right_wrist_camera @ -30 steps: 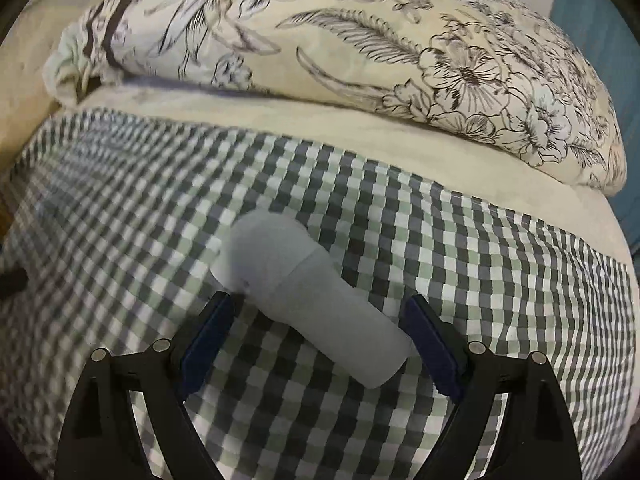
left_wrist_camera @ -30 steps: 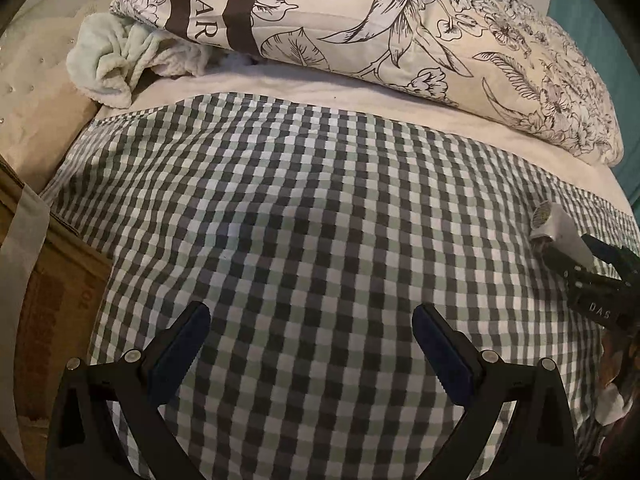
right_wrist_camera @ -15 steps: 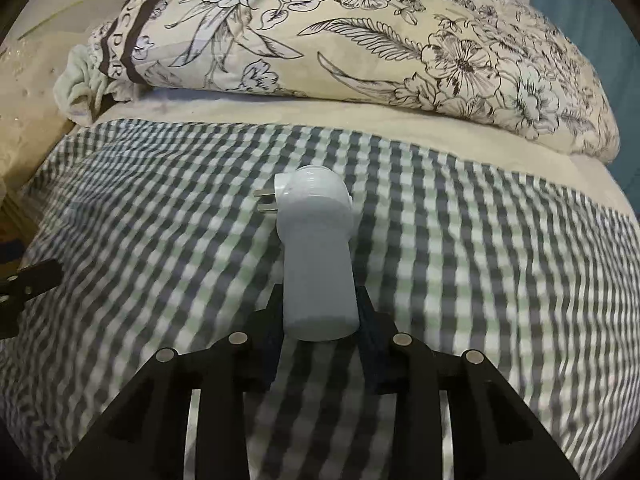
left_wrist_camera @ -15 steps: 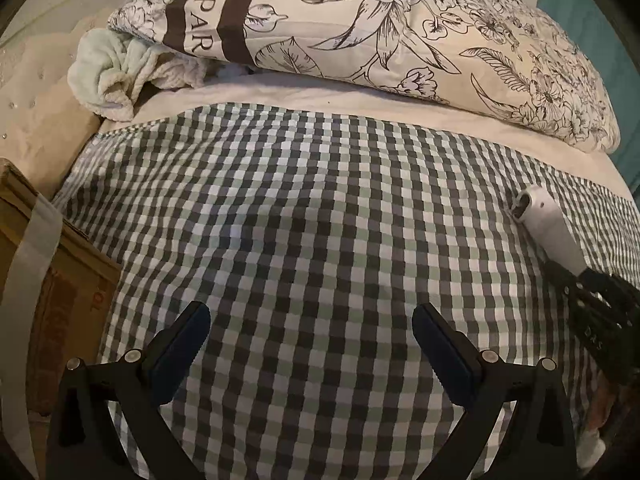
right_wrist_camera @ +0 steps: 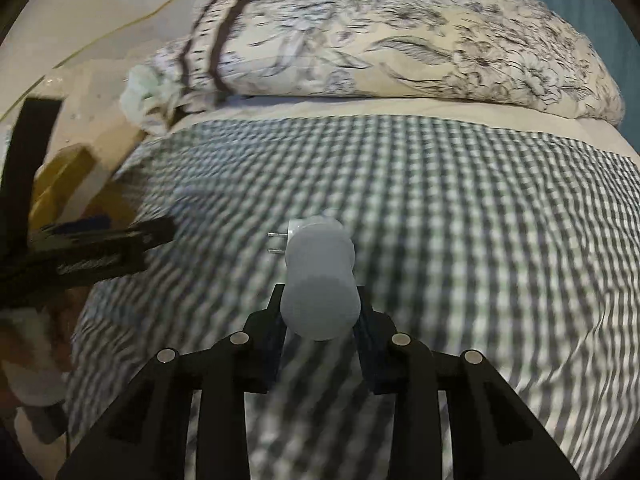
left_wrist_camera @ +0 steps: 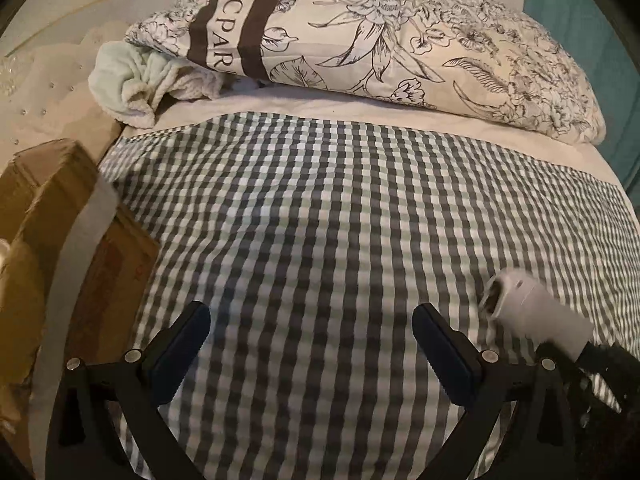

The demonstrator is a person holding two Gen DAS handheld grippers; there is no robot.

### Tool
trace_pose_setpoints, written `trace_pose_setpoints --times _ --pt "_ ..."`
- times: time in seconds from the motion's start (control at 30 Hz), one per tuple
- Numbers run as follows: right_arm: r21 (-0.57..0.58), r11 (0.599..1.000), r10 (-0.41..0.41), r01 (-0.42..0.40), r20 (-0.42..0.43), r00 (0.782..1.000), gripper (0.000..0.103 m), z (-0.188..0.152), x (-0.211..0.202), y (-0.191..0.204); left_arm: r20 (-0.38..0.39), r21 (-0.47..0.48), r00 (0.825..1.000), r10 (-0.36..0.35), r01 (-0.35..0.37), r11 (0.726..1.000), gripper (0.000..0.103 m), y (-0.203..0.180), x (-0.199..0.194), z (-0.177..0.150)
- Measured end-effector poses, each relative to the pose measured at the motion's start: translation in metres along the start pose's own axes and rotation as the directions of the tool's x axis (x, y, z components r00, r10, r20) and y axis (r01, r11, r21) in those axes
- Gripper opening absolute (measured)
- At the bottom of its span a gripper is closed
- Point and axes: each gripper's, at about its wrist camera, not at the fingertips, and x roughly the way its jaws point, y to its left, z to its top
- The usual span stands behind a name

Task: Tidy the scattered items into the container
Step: 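Lift the white cylinder with the right tool and carry it to the box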

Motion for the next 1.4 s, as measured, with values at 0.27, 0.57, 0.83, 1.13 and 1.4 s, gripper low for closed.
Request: trace_pose_setpoints --times 0.27,0.57,0.83,1.13,1.4 --pt "-0.058 0.998 0.026 -0.027 -0.015 1.0 0.031 -0.023 -0.023 0.04 0.051 -0.008 0.999 0.014 -0.014 1.0 0.103 0.025 -0.041 -0.021" --pt "0.102 0.995 -0.011 0.009 0.015 1.0 0.054 -0.023 0.0 0.029 0.074 -0.028 0.997 0.027 -0.025 0.999 0.103 0.055 -0.067 -0.038" --pt "0.203 0.979 0.015 -0.015 -0.001 1.0 0.051 0.019 0.045 0.013 0.054 -0.069 0.998 0.025 -0.021 0.997 0.103 0.073 -0.067 -0.044" --pt "0.163 0.986 -0.038 0.034 0.022 0.999 0.043 0.02 0.032 0.026 0.058 -0.064 0.998 0.033 -0.03 0.997 0.103 0.078 -0.065 -0.046" --pt "0.106 0.993 0.028 -0.042 0.13 0.991 0.043 0.024 -0.044 0.049 0.111 -0.033 0.994 0.006 -0.002 0.999 0.103 0.07 -0.09 -0.039"
